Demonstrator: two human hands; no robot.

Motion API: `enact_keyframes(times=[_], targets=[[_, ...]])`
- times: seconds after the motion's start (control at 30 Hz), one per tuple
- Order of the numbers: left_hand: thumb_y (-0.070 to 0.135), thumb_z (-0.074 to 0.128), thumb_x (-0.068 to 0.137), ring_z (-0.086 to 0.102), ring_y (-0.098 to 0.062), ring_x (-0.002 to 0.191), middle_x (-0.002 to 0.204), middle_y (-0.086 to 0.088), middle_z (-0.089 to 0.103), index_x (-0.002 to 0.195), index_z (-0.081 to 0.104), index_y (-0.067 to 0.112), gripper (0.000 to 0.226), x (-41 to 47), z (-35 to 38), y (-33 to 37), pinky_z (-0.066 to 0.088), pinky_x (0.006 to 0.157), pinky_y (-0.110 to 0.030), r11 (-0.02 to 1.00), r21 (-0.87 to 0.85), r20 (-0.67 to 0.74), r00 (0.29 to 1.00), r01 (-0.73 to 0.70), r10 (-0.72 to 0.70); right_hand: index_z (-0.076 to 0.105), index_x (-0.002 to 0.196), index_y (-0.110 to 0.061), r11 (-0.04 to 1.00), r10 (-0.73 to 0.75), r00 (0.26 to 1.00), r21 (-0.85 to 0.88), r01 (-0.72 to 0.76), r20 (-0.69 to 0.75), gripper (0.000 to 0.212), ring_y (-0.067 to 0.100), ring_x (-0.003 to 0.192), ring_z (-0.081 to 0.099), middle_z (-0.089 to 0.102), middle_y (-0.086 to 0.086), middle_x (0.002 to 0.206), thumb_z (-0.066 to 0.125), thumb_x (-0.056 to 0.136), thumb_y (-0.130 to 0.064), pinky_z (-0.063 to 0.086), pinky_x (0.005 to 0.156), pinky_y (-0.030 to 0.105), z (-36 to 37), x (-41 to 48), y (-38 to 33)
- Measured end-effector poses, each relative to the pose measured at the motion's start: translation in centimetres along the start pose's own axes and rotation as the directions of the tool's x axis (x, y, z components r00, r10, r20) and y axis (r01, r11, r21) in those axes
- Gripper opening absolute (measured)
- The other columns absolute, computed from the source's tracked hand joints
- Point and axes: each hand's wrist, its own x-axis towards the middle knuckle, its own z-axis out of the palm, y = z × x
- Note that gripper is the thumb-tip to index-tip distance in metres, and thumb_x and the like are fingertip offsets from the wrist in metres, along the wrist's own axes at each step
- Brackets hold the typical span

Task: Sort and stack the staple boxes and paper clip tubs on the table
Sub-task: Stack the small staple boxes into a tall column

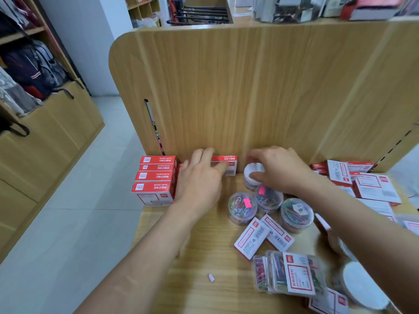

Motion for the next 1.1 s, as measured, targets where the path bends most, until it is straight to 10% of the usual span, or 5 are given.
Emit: enact_keyframes(times=[0.17, 0.4, 0.7, 0.93, 1.1], targets=[[0.02, 0.057, 0.077, 0.042, -0.029, 0.119, 0.134, -0.005, 0.047, 0.126, 0.056, 0.03, 0.049, 0.6, 0.1, 0.8, 0.038, 0.086, -0.04, 0.998, 0.04, 0.04, 0.998, -0.057, 0.055, 0.049, 0.127, -0.034, 0.997, 0.07, 0.988, -0.02, -0.068, 0.139, 0.05, 0.022, 0.114, 0.053, 0.052, -0.004, 0.126, 0.058, 0.082, -0.052, 0.034, 0.085, 0.042, 0.4, -0.8, 1.2], [0.015, 0.063, 0.071, 0.055, -0.029, 0.1, 0.114, -0.005, 0.06, 0.123, 0.058, 0.03, 0.054, 0.9, 1.0, 0.8, 0.045, 0.074, -0.039, 0.996, -0.011, -0.057, 0.995, -0.087, 0.086, 0.041, 0.095, -0.018, 0.969, 0.245, 0.969, -0.028, -0.245, -0.016, 0.055, 0.025, 0.094, 0.061, 0.067, 0.002, 0.093, 0.059, 0.073, -0.066, 0.028, 0.079, 0.043, 2.4, -0.7, -0.2], [0.016, 0.04, 0.079, 0.053, -0.033, 0.094, 0.107, -0.012, 0.055, 0.126, 0.058, 0.028, 0.053, 1.6, 0.6, 0.2, 0.051, 0.066, -0.038, 0.99, 0.024, -0.044, 0.989, -0.141, 0.142, 0.047, 0.103, -0.027, 0.941, 0.283, 0.95, 0.229, -0.248, -0.135, 0.053, 0.021, 0.091, 0.061, 0.065, -0.008, 0.088, 0.068, 0.065, -0.057, 0.028, 0.078, 0.038, 2.8, -1.4, 0.5], [-0.007, 0.067, 0.07, 0.052, -0.034, 0.103, 0.115, -0.015, 0.056, 0.128, 0.057, 0.021, 0.065, 0.9, 1.1, 0.0, 0.051, 0.074, -0.04, 0.981, -0.134, -0.123, 0.984, -0.142, 0.126, 0.051, 0.117, -0.03, 0.559, 0.21, 0.978, 0.82, -0.127, 0.008, 0.064, 0.017, 0.085, 0.066, 0.067, 0.0, 0.098, 0.08, 0.061, -0.038, 0.054, 0.083, 0.038, -3.1, -4.7, 2.4], [-0.008, 0.061, 0.076, 0.054, -0.03, 0.096, 0.109, -0.012, 0.059, 0.116, 0.065, 0.012, 0.046, -0.8, 0.3, 1.2, 0.045, 0.083, -0.035, 0.908, -0.384, -0.274, 0.96, -0.17, 0.064, 0.054, 0.12, -0.038, 0.838, -0.088, 0.969, 0.543, -0.053, 0.231, 0.065, -0.008, 0.099, 0.055, 0.061, -0.022, 0.11, 0.082, 0.062, -0.038, 0.045, 0.088, 0.017, -5.7, -9.1, 4.0]])
